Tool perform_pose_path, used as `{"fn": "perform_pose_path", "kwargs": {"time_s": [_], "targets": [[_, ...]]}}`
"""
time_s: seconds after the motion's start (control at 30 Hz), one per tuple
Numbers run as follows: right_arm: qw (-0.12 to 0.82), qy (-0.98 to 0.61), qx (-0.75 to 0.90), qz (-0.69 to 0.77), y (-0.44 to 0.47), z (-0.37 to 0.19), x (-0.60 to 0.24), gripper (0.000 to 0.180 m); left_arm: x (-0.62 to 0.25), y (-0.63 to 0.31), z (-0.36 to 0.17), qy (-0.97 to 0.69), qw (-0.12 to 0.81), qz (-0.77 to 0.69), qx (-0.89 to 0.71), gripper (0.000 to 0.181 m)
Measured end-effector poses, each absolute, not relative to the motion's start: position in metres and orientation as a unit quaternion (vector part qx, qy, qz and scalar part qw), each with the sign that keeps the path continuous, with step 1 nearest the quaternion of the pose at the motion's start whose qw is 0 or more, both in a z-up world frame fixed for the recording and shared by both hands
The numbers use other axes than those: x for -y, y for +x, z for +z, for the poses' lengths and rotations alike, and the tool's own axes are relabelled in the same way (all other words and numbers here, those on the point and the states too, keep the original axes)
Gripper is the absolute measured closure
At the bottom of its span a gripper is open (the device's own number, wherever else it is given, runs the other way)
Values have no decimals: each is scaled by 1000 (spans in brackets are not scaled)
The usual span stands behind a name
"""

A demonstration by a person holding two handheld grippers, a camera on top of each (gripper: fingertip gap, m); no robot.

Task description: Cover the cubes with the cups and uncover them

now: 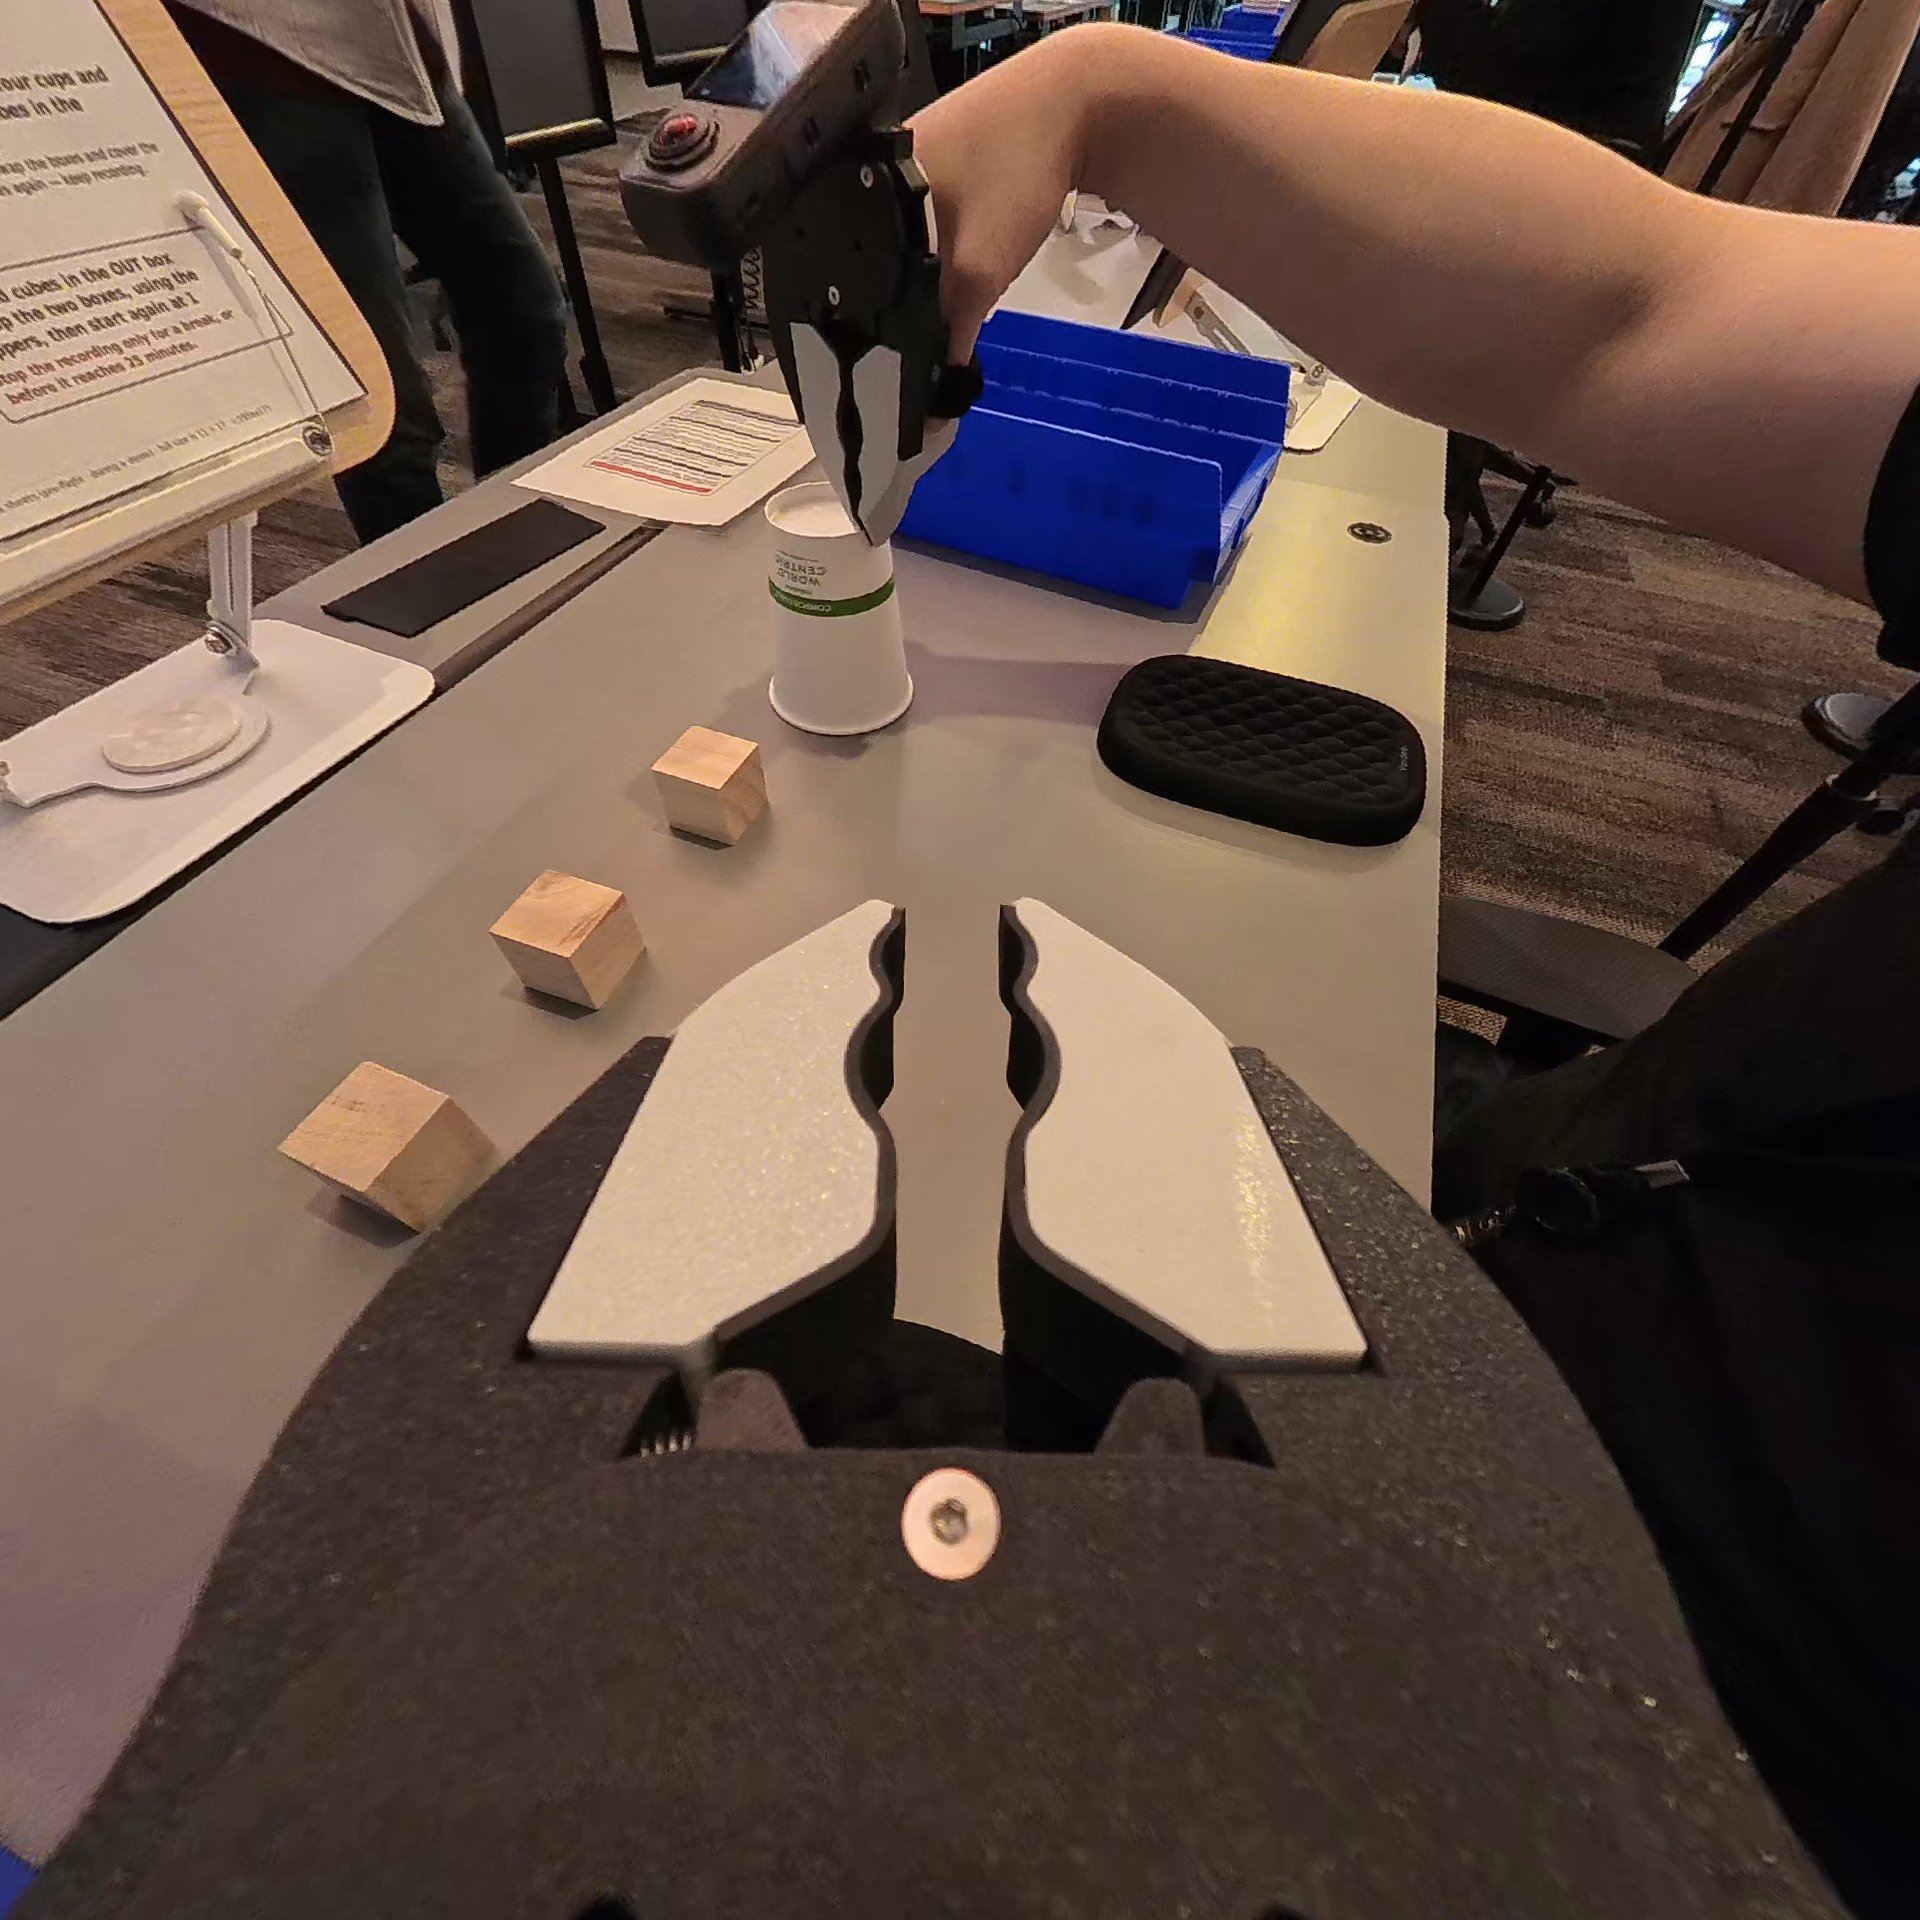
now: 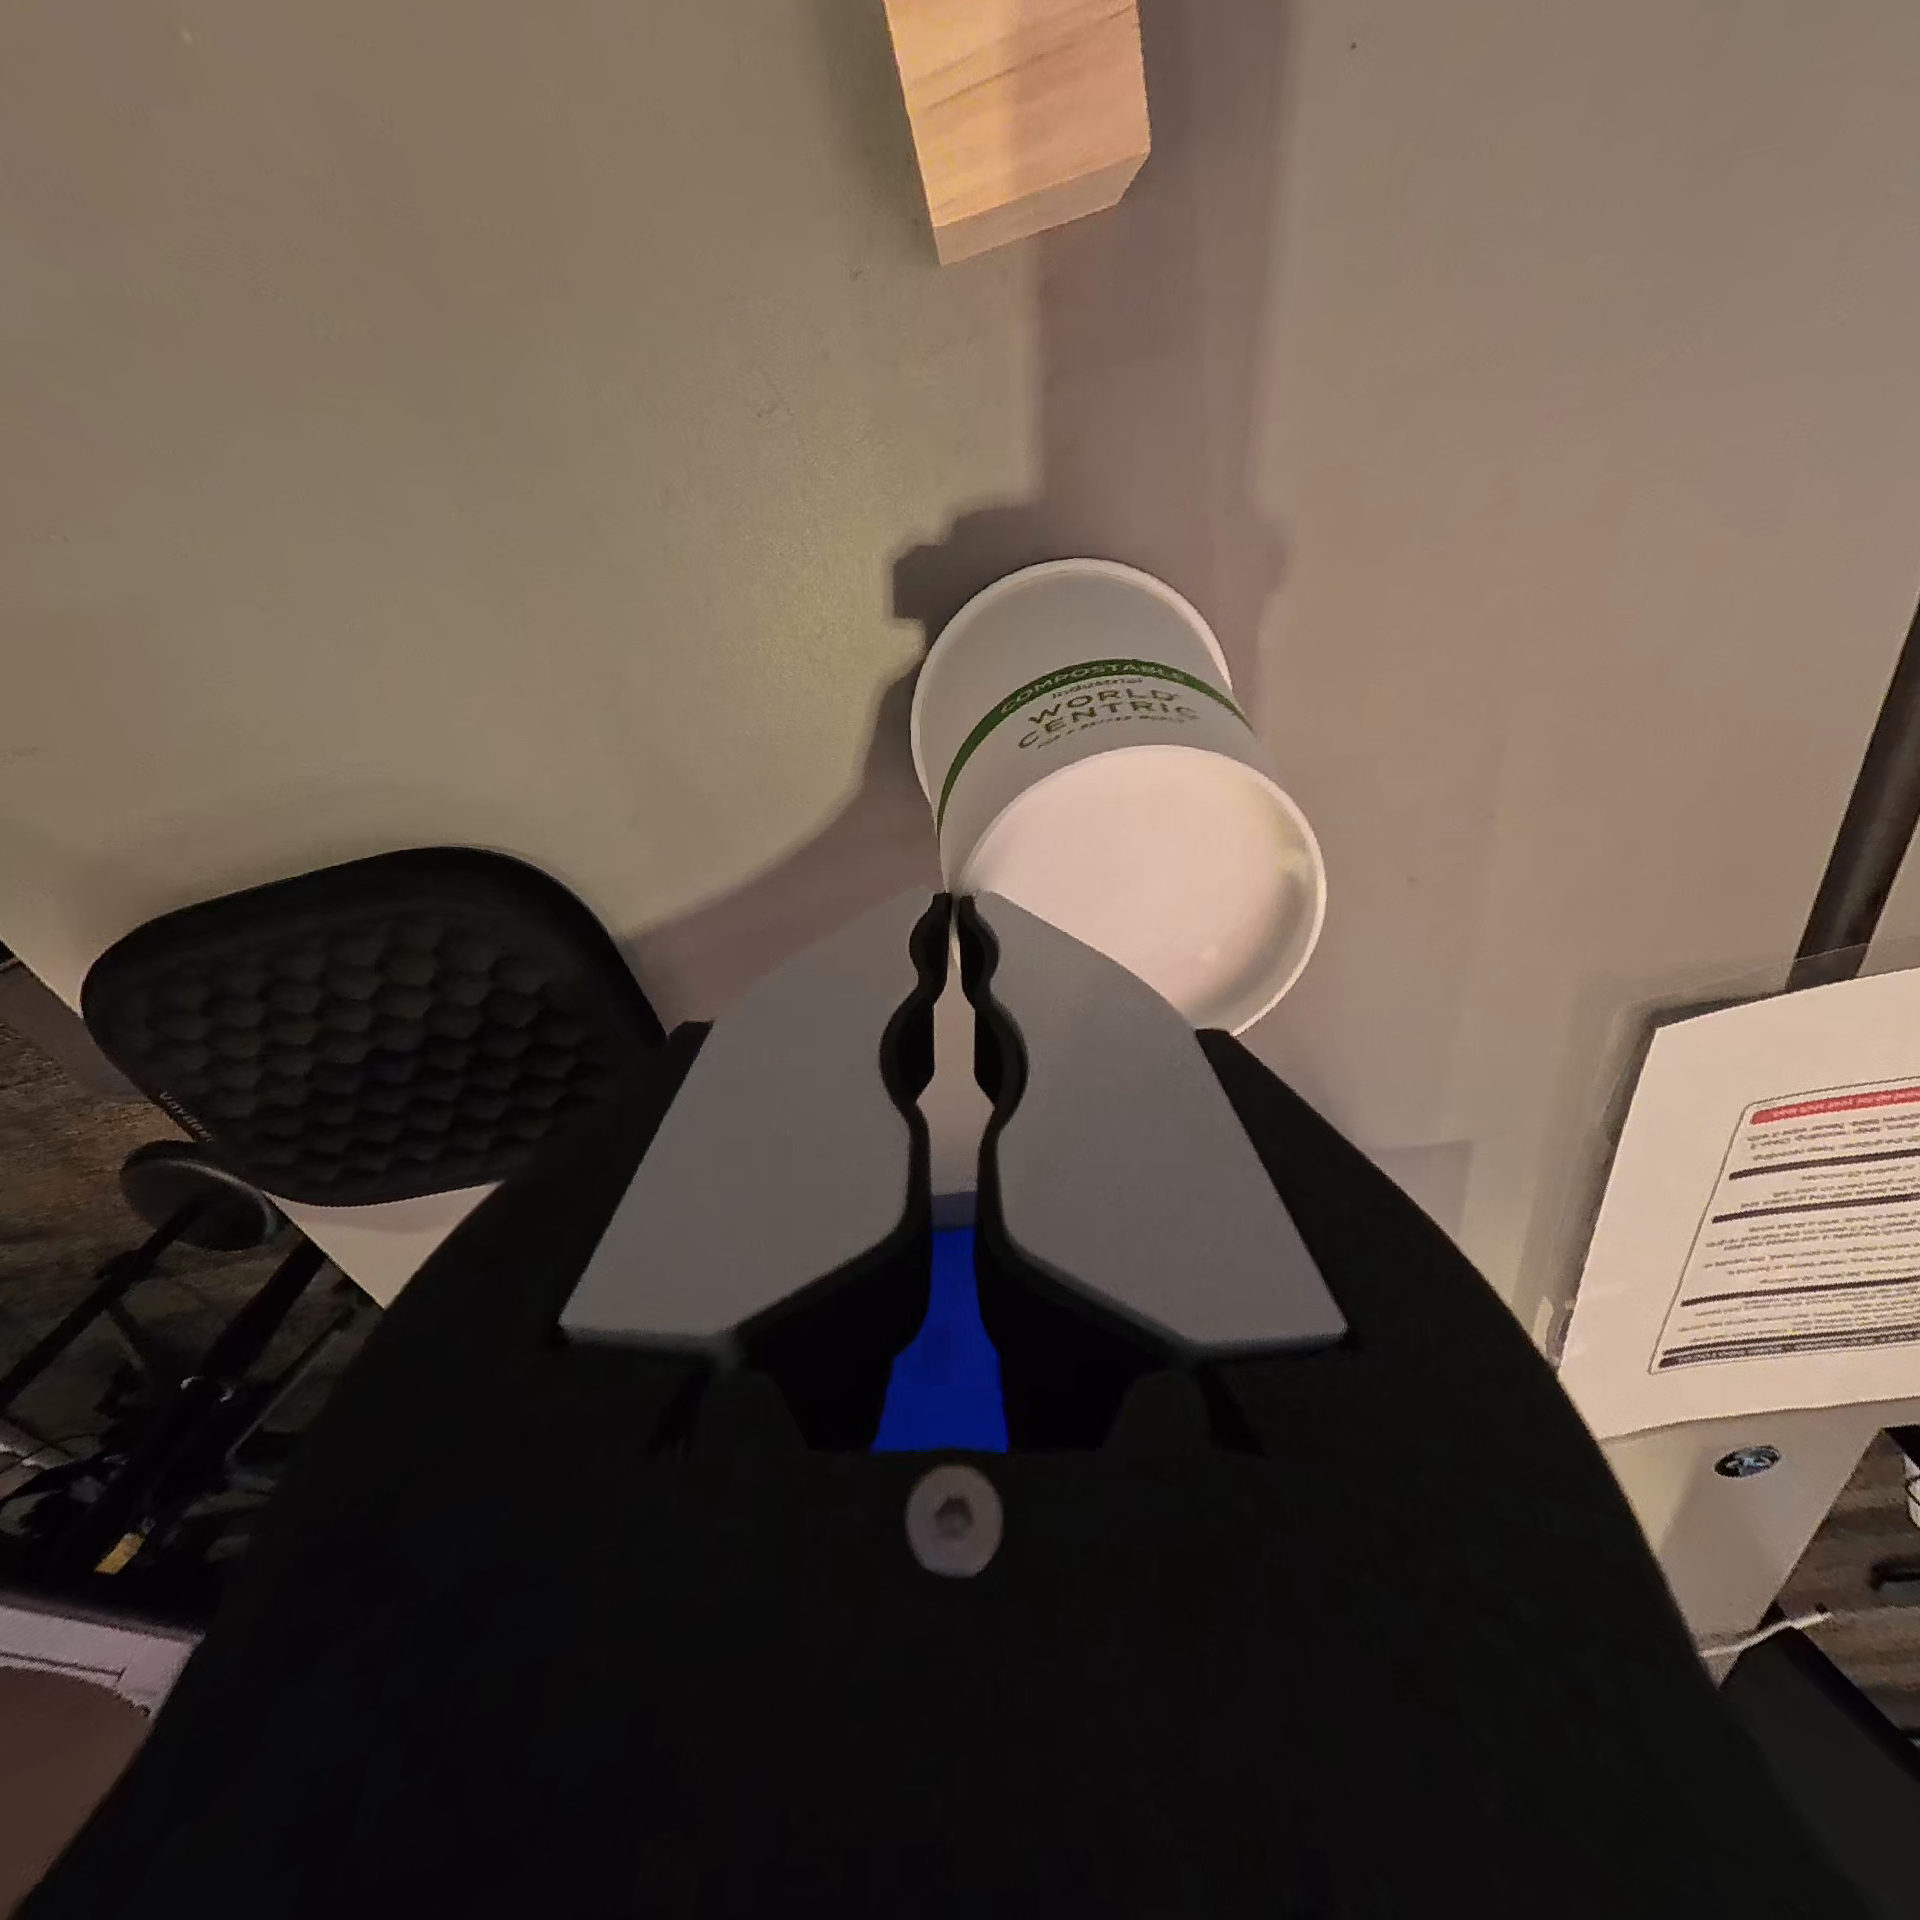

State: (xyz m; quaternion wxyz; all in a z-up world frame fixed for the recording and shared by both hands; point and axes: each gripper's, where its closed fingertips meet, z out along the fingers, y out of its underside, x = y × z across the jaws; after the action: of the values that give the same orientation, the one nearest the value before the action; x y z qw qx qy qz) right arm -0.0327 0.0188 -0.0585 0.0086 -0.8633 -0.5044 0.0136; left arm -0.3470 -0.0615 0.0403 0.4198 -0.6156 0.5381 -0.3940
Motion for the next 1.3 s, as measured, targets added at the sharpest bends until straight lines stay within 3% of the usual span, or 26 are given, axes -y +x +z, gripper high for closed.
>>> {"fn": "perform_pose_path", "kwargs": {"time_s": [0.03, 0.2, 0.4, 0.5, 0.67, 0.83, 1.03, 1.3], "targets": [[12, -863, 505, 15, -33, -59, -19, 178, 62, -347, 40, -616, 419, -394, -538, 164], [20, -866, 499, 32, -39, -56, -18, 172, 64, -346, 43, -613, 418, -404, -535, 163], [97, -857, 506, 11, -41, -17, -25, 161, 61, -364, 59, -618, 443, -381, -526, 159], [185, -839, 512, -7, -48, 26, -28, 154, 46, -396, 77, -637, 483, -332, -500, 157], [409, -756, 510, 32, -88, 111, -18, 142, -16, -488, 97, -729, 508, -168, -426, 157], [561, -657, 492, 104, -125, 151, 11, 147, -64, -551, 75, -794, 396, -43, -459, 157], [589, -628, 491, 135, -146, 126, 24, 147, -117, -557, 31, -776, 300, 70, -551, 154], [560, -661, 482, 129, -126, 104, 15, 148, -164, -561, -19, -800, 215, 100, -551, 157]]}}
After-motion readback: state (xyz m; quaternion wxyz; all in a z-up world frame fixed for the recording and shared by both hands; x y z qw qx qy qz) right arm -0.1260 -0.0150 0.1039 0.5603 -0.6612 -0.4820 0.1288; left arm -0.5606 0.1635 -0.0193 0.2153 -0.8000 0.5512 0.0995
